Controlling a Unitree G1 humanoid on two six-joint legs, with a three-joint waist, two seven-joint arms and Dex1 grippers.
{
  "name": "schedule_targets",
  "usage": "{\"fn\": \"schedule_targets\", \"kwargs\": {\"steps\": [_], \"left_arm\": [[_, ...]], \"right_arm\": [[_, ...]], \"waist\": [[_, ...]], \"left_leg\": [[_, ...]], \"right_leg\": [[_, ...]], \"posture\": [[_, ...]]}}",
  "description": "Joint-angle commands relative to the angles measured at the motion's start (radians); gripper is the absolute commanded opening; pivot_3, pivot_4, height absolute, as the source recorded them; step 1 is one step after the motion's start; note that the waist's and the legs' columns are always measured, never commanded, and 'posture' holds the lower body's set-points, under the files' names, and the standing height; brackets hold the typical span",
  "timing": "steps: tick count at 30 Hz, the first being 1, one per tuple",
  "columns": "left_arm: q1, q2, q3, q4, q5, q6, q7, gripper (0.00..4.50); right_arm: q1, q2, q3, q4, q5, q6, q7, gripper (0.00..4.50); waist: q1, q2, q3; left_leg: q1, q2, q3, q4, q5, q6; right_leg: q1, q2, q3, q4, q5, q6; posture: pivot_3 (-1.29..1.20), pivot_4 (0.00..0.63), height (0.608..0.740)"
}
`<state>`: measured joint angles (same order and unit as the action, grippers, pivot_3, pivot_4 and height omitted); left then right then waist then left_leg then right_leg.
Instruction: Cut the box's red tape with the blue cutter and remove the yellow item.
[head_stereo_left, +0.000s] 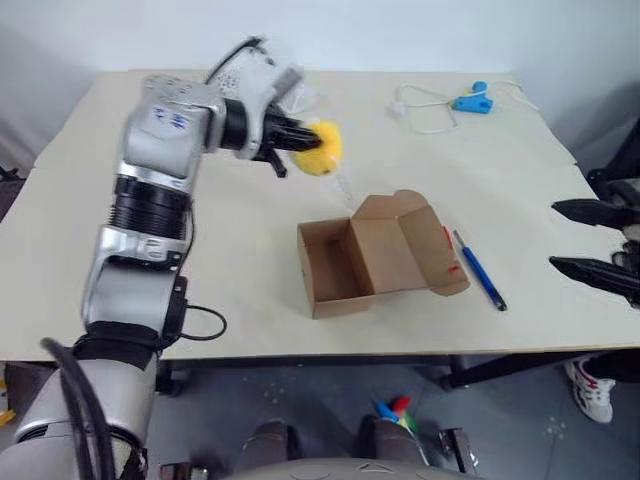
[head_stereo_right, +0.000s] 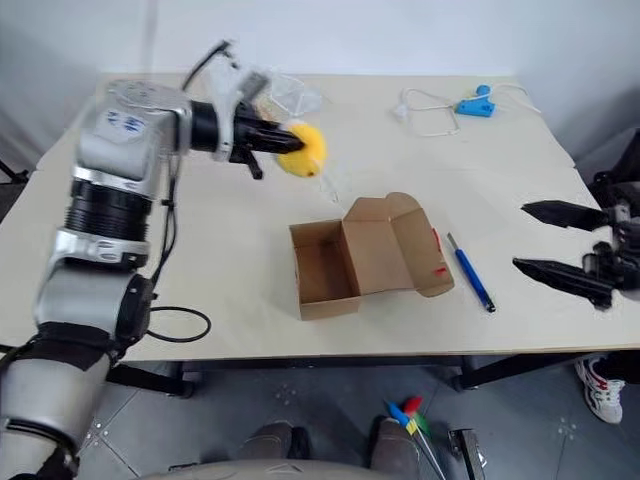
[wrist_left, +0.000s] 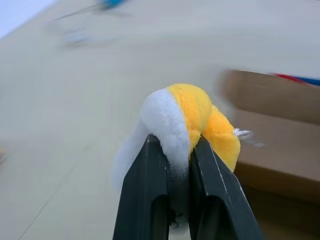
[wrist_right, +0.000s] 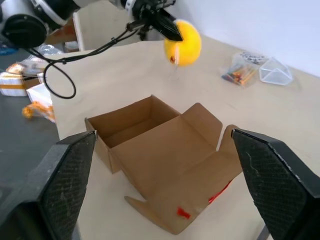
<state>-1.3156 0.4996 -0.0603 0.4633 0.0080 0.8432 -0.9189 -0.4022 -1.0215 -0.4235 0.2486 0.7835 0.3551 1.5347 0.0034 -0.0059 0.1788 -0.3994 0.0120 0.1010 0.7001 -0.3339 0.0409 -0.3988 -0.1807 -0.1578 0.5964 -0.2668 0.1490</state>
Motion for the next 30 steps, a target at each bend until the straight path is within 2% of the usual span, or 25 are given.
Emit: {"fn": "schedule_targets", "kwargs": {"steps": [1, 7, 11, 17, 19, 25, 30], "left_arm": [[0.057, 0.049, 0.052, -0.101, 0.008, 0.116, 0.111, 0.08], [0.263, 0.114, 0.1, -0.299, -0.002, 0.325, 0.24, 0.08], [0.383, 0.129, 0.15, -0.395, -0.012, 0.45, 0.32, 0.08], [0.458, 0.158, 0.174, -0.489, -0.033, 0.52, 0.382, 0.08], [0.461, 0.179, 0.17, -0.501, -0.049, 0.532, 0.383, 0.83], [0.459, 0.25, 0.167, -0.528, -0.114, 0.558, 0.355, 2.65], [0.507, 0.335, 0.178, -0.578, -0.221, 0.585, 0.262, 4.17]], "right_arm": [[-0.144, -0.011, 0.138, 0.131, -0.026, -0.055, 0.08, 4.5], [-0.38, 0.039, 0.364, 0.292, -0.011, -0.114, 0.08, 4.5], [-0.469, 0.068, 0.427, 0.358, 0.001, -0.125, 0.08, 4.5], [-0.521, 0.059, 0.483, 0.408, 0.002, -0.148, 0.08, 4.5], [-0.527, 0.051, 0.486, 0.415, 0.011, -0.146, 0.08, 4.5], [-0.515, 0.017, 0.478, 0.407, 0.055, -0.139, 0.08, 4.5], [-0.488, -0.015, 0.479, 0.4, 0.074, -0.147, 0.08, 4.5]], "waist": [[-0.005, 0.0, 0.0], [-0.004, 0.0, 0.001], [-0.001, 0.0, 0.001], [0.007, 0.0, 0.001], [0.008, 0.0, 0.001], [0.008, 0.0, 0.001], [0.0, 0.0, 0.001]], "left_leg": [[0.001, 0.0, 0.0, 0.0, 0.0, 0.0], [0.0, 0.0, -0.004, 0.0, 0.0, -0.001], [-0.002, -0.001, -0.006, 0.0, 0.0, -0.001], [-0.003, -0.001, -0.007, 0.001, 0.0, -0.001], [-0.003, -0.001, -0.007, 0.001, 0.0, -0.002], [-0.003, -0.001, -0.007, 0.001, 0.0, -0.002], [-0.002, -0.001, -0.007, 0.0, 0.0, -0.003]], "right_leg": [[0.0, 0.0, 0.0, 0.001, 0.0, 0.0], [0.0, 0.0, -0.001, 0.003, 0.0, 0.0], [0.0, 0.0, -0.001, 0.003, 0.0, 0.0], [0.0, 0.0, -0.001, 0.003, 0.0, 0.0], [0.0, 0.0, -0.001, 0.003, 0.0, 0.0], [0.0, 0.0, -0.001, 0.003, 0.0, 0.0], [0.0, 0.0, -0.001, 0.003, 0.0, 0.0]], "posture": [[0.0, 0.15, 0.74], [0.0, 0.15, 0.74], [0.0, 0.15, 0.74], [0.0, 0.15, 0.74], [0.0, 0.15, 0.74], [0.0, 0.15, 0.74], [0.0, 0.15, 0.74]]}}
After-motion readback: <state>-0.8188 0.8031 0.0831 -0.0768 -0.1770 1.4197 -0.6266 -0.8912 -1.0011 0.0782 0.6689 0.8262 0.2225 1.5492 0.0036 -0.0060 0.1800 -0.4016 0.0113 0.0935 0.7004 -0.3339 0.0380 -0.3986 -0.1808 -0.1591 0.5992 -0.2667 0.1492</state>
